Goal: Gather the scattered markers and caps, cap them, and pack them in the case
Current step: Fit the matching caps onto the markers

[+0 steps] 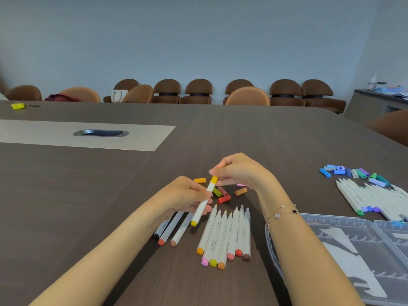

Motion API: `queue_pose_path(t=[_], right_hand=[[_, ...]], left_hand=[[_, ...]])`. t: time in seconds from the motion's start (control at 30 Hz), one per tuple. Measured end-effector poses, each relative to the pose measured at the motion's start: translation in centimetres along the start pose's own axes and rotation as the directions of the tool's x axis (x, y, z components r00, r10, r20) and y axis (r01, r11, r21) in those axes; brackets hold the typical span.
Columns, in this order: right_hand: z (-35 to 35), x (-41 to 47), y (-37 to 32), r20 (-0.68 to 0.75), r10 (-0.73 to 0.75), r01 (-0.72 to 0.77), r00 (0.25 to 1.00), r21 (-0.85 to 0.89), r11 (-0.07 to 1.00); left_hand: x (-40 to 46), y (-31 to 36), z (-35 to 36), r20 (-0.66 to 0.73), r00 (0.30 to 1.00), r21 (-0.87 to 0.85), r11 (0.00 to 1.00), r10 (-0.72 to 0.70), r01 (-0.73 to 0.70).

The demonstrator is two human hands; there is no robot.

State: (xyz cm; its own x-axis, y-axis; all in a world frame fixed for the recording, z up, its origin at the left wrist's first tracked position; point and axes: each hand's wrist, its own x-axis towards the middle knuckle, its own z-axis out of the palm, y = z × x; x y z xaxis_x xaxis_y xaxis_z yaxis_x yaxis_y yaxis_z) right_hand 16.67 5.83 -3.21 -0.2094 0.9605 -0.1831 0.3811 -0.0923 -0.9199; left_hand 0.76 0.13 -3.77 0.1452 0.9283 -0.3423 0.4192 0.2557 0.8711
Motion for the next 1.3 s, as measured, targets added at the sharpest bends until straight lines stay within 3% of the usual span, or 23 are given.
queue_pose_path(t=[0.07,0.13,0.23,0.3,0.47,0.67,0.77,0.93,1.03,1.1,1.17,1.23,1.3], right_hand=[[-0.1,0.2,0.4,0.01,0.045,-0.044,0.999,-0.064,0.997],[-0.7,0.6,1.0,-0.085,0.044,-0.059,0.995,-0.176,0.983],[-1.5,1.1,1.7,-0.276,-0.105,0.016,0.956,-0.307,0.952],[-1.2,1.3,1.9,-0.295,-0.177,0.056,0.939,-0.375,0.925],[1.6,2.4,2.1,-0.067,-0.272,0.19,0.96,-0.555,0.81],[3.9,4.3,3.7,0.116,-0.157,0.19,0.981,-0.747,0.637],[4.6,4.5,3.8,0.114,-0.137,0.173,0.984,-0.795,0.581],[5.0,4.4,2.8,-0.008,-0.256,0.136,0.967,-0.831,0.539],[5.1,4.6,2.3,-0.047,-0.199,0.057,0.979,-0.871,0.488],[4.7,4.6,2.2,-0.06,-0.167,0.038,0.984,-0.847,0.53],[3.6,4.1,2.1,-0.093,-0.196,0.08,0.976,-0.685,0.724],[2.0,2.9,2.0,-0.083,-0.196,0.159,0.977,-0.327,0.931],[0.5,1.6,1.7,0.017,-0.112,0.112,0.994,0.008,0.994]], left_hand=[[0.1,-0.3,0.2,-0.016,1.0,0.144,0.989,-0.018,0.02],[0.5,-0.8,0.2,-0.105,0.994,0.374,0.927,0.016,0.024],[0.6,-1.5,0.4,-0.168,0.982,0.575,0.818,0.091,0.023],[0.6,-1.9,0.5,-0.18,0.977,0.642,0.766,0.117,0.027],[0.4,-1.9,0.8,-0.162,0.97,0.676,0.737,0.179,-0.023],[0.1,-1.7,1.9,-0.02,0.991,0.699,0.711,0.129,-0.079],[0.1,-1.9,2.2,-0.006,0.991,0.735,0.672,0.132,-0.085],[0.3,-2.4,2.7,-0.017,0.991,0.769,0.635,0.134,-0.072],[0.4,-2.5,3.1,-0.021,0.992,0.786,0.616,0.121,-0.058],[0.5,-2.5,3.0,-0.012,0.994,0.774,0.63,0.106,-0.058],[0.6,-2.2,2.4,-0.009,0.995,0.715,0.696,0.103,-0.066],[0.6,-1.5,1.4,-0.013,0.993,0.622,0.778,0.119,-0.085],[0.6,-1.1,0.4,-0.011,0.99,0.521,0.846,0.139,-0.113]])
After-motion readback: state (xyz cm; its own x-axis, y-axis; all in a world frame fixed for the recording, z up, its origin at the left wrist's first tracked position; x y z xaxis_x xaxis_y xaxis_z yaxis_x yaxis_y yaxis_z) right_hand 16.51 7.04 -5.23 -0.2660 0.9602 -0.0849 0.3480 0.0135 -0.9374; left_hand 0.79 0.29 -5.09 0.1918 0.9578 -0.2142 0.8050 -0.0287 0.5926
